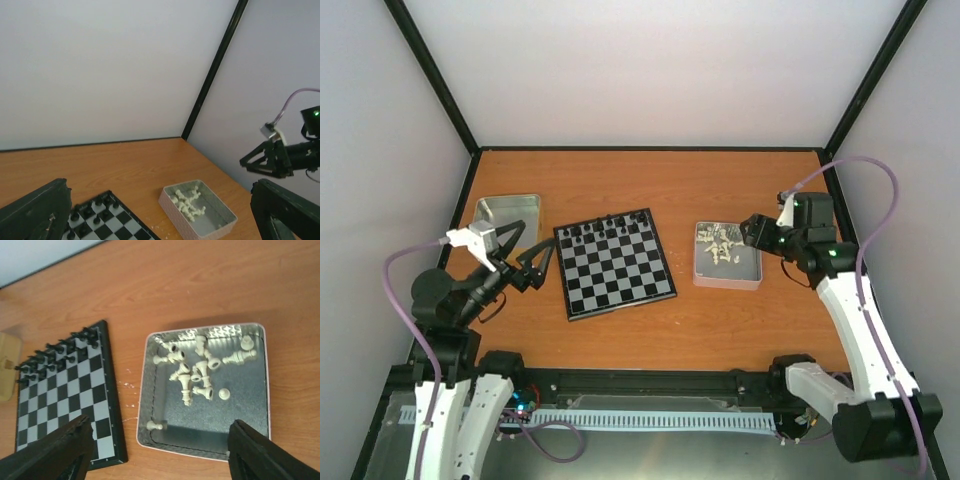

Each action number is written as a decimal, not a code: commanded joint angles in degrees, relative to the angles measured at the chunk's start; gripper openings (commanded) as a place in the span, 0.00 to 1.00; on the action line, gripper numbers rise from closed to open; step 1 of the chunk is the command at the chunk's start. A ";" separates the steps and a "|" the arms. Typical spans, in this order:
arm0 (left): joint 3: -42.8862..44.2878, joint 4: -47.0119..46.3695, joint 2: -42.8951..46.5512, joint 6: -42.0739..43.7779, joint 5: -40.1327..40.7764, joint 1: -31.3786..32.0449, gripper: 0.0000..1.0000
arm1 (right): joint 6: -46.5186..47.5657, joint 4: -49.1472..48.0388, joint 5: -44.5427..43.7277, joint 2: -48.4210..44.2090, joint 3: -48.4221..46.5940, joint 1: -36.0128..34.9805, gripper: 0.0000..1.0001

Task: Set up the chess pieces on the board
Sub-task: Pick up the chess piece from the storage box, then place the chess piece on the chessboard, then pick up the chess piece from the storage box.

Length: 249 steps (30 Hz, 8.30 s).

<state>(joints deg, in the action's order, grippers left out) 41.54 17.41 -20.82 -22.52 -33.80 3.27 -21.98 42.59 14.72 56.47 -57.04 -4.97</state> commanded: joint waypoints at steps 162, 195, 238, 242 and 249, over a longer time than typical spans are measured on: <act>-3.04 -14.14 -13.64 2.56 16.63 -1.15 1.00 | -4.12 -5.55 -29.88 30.22 -6.61 -20.32 0.45; -3.67 -14.93 -13.63 2.57 17.19 -1.54 1.00 | 9.23 -7.61 -21.25 47.95 -7.08 -13.09 0.27; -4.11 -16.06 -14.78 2.30 12.81 -1.72 1.00 | 6.79 -12.09 -20.90 46.31 -6.23 -12.91 0.10; -4.10 -16.61 -16.13 2.28 9.26 -1.75 1.00 | 6.77 -11.77 -17.85 41.73 -5.12 -12.89 0.09; -3.69 -17.23 -20.54 0.27 -2.09 -1.63 1.00 | 7.90 -13.79 5.07 28.19 -2.33 -13.00 0.09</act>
<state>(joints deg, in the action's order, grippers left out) 36.07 2.37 -39.07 -21.12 -27.00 1.93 -15.22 31.11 3.92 91.55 -60.62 -18.24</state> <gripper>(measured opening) 0.997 0.116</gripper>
